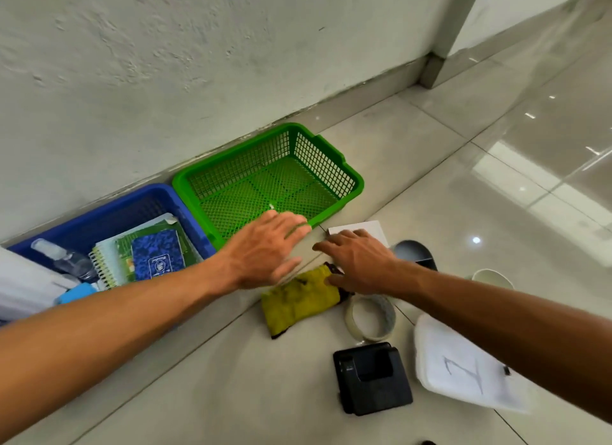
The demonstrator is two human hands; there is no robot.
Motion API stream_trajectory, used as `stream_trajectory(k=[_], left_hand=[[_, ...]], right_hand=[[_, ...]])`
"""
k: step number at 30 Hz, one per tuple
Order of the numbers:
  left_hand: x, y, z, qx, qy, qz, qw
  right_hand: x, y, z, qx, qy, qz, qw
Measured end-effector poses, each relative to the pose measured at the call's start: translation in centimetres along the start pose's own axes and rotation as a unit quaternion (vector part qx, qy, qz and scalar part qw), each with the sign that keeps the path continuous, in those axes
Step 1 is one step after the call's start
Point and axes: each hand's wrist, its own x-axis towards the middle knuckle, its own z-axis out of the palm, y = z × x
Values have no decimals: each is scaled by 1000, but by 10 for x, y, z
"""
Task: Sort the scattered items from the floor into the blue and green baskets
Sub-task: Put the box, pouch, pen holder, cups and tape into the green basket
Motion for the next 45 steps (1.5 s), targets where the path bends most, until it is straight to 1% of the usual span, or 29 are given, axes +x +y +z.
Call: stream_trajectory(k=[3,5,10,11,12,13,15,16,17,19,21,23,24,26,29,34,37,41,45], left_hand=[[7,-13,-1,7,-45,-63,997],[5,-20,7,-1,-80,-98,992],[-12,-34,25,-21,-136,-105,985],[-15,-36,25,-30,-138,-107,984],[-18,-37,26,-34,-133,-106,985],[-20,-37,26,-38,-123,-103,986],[-30,-39,25,-51,-100,-98,989],[-36,-41,24,-55,-89,-92,990],[-43,-44,23,-58,-84,-86,991],[-56,-53,21,-66,-81,-72,992],[-64,-58,21,-47,-81,-42,995],[-63,-55,25,-33,-73,-21,997],[-61,-53,25,-38,-70,-24,997],[-53,-46,26,-53,-66,-34,996],[-43,-38,32,-58,-59,-28,996],[-32,-34,38,-37,-81,-9,996],[-25,-33,36,-49,-78,-21,996],[-12,-25,33,-80,-52,-24,995],[1,-19,35,-76,-65,-25,995]], right_hand=[[-10,15,-19,-19,6,60,998],[-23,25,-25,-22,-15,114,993],[-64,46,-32,-12,-95,181,979],[-72,47,-35,-8,-94,188,978],[-80,48,-35,-7,-69,191,979],[-87,45,-36,-10,-27,185,982],[-100,31,-32,3,71,140,988],[-105,23,-28,19,94,109,989],[-111,15,-23,27,91,74,993],[-119,4,-8,6,31,14,999],[-126,5,11,-31,-35,1,999],[-132,11,25,-64,-73,-6,995],[-133,15,30,-76,-90,-6,993],[-138,24,36,-67,-116,5,991],[-140,34,43,-45,-115,15,992],[-137,40,48,-29,-109,10,994],[-135,45,46,-35,-105,2,994],[-136,50,42,-24,-102,10,994],[-134,51,32,9,-85,17,996]])
